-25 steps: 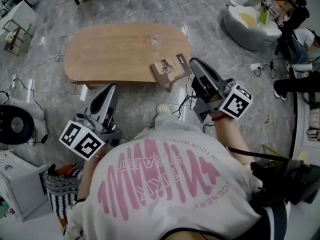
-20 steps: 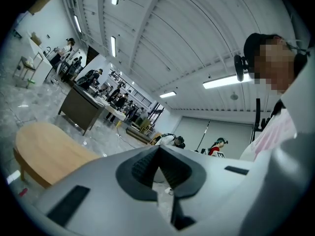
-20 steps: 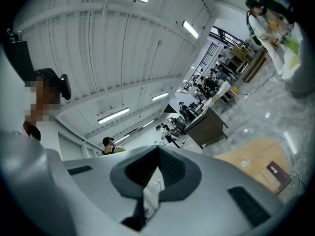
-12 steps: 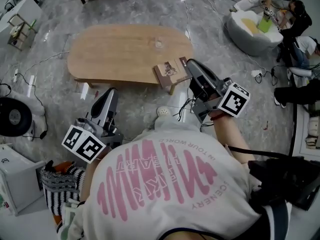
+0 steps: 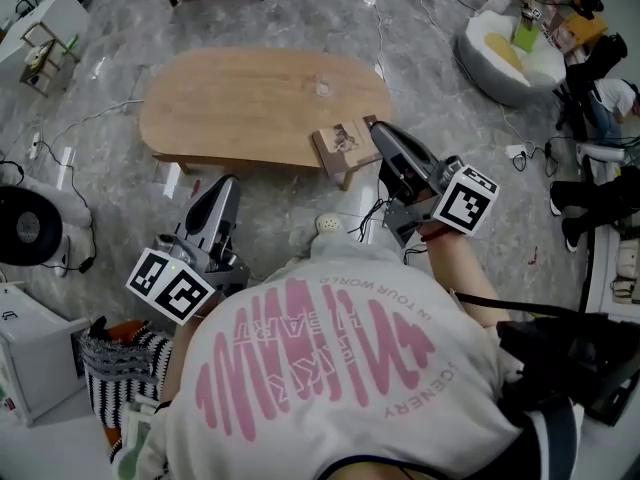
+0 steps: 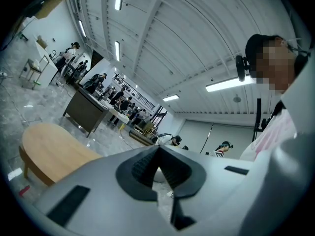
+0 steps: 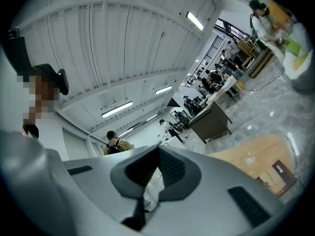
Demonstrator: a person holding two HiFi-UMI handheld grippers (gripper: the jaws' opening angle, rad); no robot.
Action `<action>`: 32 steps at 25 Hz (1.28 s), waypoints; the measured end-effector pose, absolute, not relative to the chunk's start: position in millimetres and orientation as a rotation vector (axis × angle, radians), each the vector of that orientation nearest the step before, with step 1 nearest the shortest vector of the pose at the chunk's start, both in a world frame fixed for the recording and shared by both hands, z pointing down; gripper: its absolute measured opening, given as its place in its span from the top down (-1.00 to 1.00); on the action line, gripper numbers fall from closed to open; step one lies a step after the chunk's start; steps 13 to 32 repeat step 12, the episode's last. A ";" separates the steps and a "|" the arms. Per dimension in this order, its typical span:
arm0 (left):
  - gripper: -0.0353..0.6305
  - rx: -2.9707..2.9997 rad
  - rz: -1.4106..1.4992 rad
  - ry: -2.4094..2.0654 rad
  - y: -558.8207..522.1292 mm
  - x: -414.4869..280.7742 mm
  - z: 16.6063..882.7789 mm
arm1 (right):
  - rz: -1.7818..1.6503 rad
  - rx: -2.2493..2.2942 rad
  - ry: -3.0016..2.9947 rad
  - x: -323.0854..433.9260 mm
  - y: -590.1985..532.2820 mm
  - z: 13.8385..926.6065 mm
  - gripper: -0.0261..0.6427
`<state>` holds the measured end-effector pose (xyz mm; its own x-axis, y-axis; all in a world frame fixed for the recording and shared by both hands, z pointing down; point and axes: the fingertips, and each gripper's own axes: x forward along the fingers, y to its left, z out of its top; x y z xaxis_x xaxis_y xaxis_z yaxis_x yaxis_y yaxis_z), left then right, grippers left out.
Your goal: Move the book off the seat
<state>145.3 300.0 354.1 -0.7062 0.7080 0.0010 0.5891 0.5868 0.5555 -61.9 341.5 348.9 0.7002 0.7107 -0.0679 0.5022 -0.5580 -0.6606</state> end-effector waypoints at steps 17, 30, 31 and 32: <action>0.87 1.075 0.784 2.604 295.7 143.6 353.5 | 0.434 -2.291 -0.921 -62.8 337.5 351.2 0.89; 0.87 1.075 0.784 2.604 295.7 143.6 353.5 | 0.434 -2.291 -0.921 -62.8 337.5 351.2 0.89; 0.87 1.075 0.784 2.604 295.7 143.6 353.5 | 0.434 -2.291 -0.921 -62.8 337.5 351.2 0.89; 0.87 1.075 0.784 2.604 295.7 143.6 353.5 | 0.434 -2.291 -0.921 -62.8 337.5 351.2 0.89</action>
